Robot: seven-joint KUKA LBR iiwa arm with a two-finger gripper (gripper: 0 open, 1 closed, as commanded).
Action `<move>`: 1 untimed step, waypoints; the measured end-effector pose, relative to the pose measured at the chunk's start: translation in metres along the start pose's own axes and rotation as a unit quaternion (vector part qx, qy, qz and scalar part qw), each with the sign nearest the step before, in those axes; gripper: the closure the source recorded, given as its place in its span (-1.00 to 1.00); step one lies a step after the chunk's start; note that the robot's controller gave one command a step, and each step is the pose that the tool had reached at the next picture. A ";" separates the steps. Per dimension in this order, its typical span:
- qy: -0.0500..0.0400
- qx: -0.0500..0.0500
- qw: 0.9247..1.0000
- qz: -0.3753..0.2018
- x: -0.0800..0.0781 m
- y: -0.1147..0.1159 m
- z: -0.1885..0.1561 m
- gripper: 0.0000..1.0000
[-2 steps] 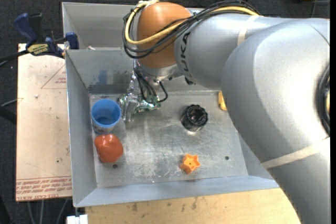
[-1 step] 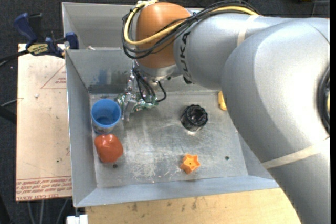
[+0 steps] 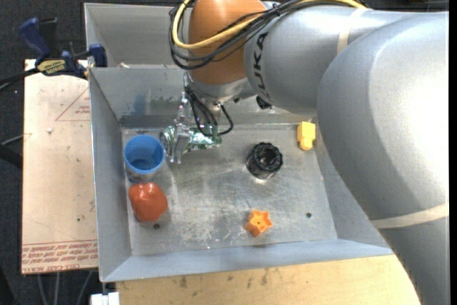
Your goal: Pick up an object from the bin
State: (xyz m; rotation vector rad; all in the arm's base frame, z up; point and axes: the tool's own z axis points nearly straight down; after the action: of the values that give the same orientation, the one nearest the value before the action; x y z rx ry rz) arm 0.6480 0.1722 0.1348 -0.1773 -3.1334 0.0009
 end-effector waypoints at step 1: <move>-0.010 -0.004 1.000 0.008 -0.004 -0.002 -0.021 1.00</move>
Offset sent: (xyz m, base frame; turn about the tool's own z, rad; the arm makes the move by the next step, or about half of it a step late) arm 0.0076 0.0147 -0.0086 0.0166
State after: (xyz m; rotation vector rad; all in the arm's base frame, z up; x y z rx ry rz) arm 0.6519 0.1697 0.1561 -0.2049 -3.1526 -0.0107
